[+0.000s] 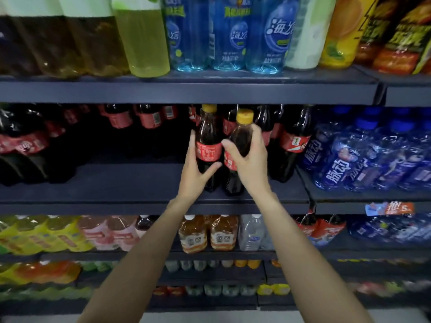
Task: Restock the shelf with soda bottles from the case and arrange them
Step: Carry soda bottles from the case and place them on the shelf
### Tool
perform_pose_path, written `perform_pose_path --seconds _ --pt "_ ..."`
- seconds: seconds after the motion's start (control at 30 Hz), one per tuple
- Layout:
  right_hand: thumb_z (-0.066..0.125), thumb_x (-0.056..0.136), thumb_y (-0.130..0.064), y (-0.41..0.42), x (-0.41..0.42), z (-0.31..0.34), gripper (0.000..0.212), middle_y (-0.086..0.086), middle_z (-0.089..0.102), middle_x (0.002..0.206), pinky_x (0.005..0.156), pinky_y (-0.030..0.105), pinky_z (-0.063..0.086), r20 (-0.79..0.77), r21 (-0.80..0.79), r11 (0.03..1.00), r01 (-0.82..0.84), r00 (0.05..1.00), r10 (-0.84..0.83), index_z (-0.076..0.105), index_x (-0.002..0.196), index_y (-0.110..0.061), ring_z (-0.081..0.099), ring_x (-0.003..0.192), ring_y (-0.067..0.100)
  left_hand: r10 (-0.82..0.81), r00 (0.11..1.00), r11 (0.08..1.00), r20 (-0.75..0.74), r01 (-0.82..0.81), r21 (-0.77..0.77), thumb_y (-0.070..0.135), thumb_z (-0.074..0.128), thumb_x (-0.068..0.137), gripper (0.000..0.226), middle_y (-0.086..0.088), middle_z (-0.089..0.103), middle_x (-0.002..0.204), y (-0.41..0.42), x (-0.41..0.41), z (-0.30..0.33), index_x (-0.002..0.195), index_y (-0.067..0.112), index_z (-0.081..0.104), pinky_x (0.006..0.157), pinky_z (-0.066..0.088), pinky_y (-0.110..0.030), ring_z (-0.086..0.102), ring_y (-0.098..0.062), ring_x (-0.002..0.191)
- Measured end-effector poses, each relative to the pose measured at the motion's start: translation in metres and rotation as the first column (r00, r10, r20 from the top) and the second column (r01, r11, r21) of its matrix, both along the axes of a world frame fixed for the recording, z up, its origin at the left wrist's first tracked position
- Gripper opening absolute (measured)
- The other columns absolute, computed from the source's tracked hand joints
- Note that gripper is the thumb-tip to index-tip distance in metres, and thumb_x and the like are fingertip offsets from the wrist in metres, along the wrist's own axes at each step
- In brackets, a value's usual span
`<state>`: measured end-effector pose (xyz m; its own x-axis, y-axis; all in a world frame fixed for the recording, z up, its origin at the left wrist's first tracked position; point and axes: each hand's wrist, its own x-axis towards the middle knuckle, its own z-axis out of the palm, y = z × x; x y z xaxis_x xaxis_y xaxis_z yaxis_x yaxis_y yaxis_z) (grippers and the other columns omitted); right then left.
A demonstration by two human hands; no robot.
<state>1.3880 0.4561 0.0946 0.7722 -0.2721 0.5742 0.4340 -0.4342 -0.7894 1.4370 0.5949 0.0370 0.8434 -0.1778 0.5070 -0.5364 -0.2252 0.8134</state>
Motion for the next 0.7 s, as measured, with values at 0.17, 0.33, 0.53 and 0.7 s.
perform_pose_path --seconds 0.17,0.33,0.53,0.7 --pt "0.068 0.084 -0.037 0.002 0.000 -0.062 0.095 0.000 0.024 0.155 0.110 0.029 0.031 -0.174 -0.052 0.999 -0.003 0.985 -0.006 -0.002 0.149 -0.035 0.027 0.141 0.015 0.189 0.975 0.973 0.118 -0.202 0.116 0.045 0.069 0.082 0.101 0.000 0.035 0.144 0.006 0.003 -0.011 0.141 0.053 -0.013 0.090 0.043 -0.026 0.040 -0.011 0.129" --pt "0.063 0.083 -0.051 0.003 0.002 -0.074 0.089 0.013 0.042 0.129 0.092 0.036 0.039 -0.289 -0.241 0.947 0.211 0.916 -0.278 0.009 0.150 -0.029 0.044 0.117 0.029 0.292 0.950 0.944 0.110 -0.305 0.129 0.047 0.073 0.078 0.101 -0.005 0.046 0.127 0.006 0.029 0.001 0.141 0.058 -0.005 0.082 0.055 -0.042 0.054 -0.017 0.104" --pt "0.072 0.081 -0.037 0.020 0.009 -0.067 0.067 0.009 0.053 0.127 0.089 0.036 0.042 -0.328 -0.117 0.969 0.215 0.913 -0.242 0.033 0.128 -0.011 0.055 0.111 0.028 0.208 0.978 0.978 -0.002 -0.208 0.020 0.028 0.073 0.081 0.092 -0.005 0.041 0.143 0.005 0.052 -0.001 0.146 0.049 0.012 0.099 0.048 -0.049 0.047 -0.015 0.124" --pt "0.051 0.089 -0.053 0.027 0.013 -0.064 0.061 0.008 0.050 0.123 0.073 0.037 0.045 -0.328 -0.487 0.807 0.334 0.787 -0.523 0.040 0.131 -0.011 0.052 0.112 0.027 0.077 0.989 0.997 -0.126 -0.079 -0.009 0.017 0.065 0.083 0.089 0.004 0.029 0.153 0.009 0.046 -0.010 0.149 0.041 0.010 0.111 0.035 -0.051 0.032 -0.017 0.139"
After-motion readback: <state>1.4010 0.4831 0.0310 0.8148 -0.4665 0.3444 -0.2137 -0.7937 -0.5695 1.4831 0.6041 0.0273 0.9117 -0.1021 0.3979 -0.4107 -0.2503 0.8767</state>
